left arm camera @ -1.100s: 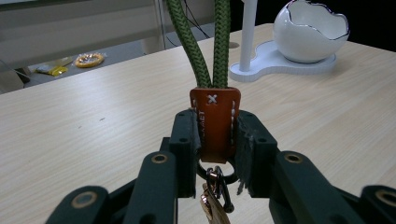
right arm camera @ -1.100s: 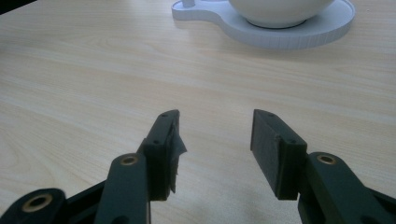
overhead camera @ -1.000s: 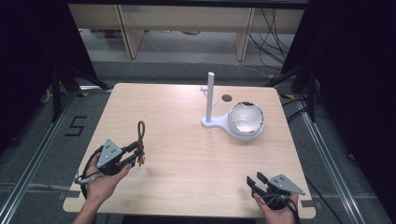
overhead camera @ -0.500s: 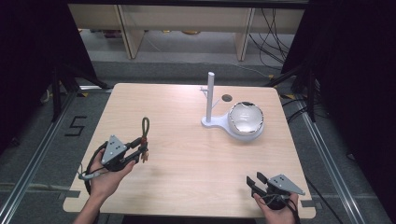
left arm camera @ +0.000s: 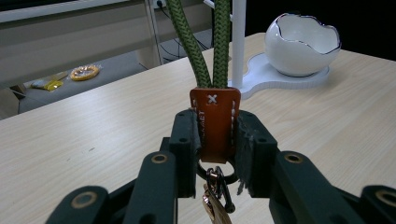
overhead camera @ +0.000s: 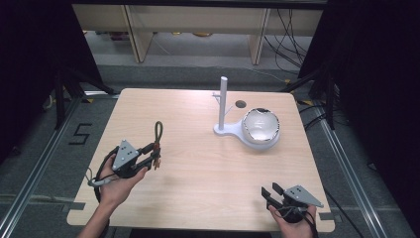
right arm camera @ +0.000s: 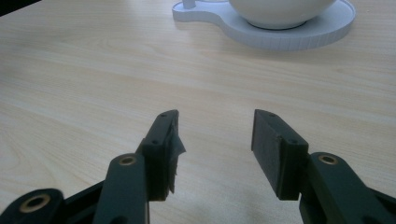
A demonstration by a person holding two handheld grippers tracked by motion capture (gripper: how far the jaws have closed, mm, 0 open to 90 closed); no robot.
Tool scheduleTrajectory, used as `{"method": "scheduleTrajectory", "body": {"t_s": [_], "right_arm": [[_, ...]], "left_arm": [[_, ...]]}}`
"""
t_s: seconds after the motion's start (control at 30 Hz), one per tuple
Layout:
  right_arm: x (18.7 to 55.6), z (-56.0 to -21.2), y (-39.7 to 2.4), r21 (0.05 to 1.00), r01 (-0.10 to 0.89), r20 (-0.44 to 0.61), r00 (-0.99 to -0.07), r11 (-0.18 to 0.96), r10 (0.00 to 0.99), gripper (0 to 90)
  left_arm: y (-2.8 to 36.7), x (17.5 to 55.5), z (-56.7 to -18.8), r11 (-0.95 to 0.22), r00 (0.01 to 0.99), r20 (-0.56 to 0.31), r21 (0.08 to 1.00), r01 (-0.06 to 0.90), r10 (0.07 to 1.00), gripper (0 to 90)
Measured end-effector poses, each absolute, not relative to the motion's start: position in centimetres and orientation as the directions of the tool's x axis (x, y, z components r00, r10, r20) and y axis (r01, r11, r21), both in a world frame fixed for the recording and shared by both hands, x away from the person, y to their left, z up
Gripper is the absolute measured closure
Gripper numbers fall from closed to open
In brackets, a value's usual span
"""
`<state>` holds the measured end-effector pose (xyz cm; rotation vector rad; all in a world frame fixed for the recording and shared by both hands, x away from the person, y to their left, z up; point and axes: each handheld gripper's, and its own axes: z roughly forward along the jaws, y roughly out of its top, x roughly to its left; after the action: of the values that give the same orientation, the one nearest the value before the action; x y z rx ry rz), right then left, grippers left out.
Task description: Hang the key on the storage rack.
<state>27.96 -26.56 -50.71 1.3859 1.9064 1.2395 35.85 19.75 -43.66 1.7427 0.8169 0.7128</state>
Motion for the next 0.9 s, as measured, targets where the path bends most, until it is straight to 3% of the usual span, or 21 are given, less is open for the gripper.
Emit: {"method": "scheduleTrajectory", "body": {"t_s": [0.13,0.9], "right_arm": [[27.7,-50.7,-26.3,0.854,0.519,0.172,-0.355,0.041,0.919,52.1],[27.9,-50.7,-26.4,0.87,0.486,0.133,-0.384,0.077,0.914,52.6]], "left_arm": [[19.5,36.1,-43.6,-0.228,0.593,0.079,0.957,0.18,0.801,69.9],[18.0,37.9,-42.9,-0.251,0.612,0.099,0.953,0.168,0.785,69.9]]}}
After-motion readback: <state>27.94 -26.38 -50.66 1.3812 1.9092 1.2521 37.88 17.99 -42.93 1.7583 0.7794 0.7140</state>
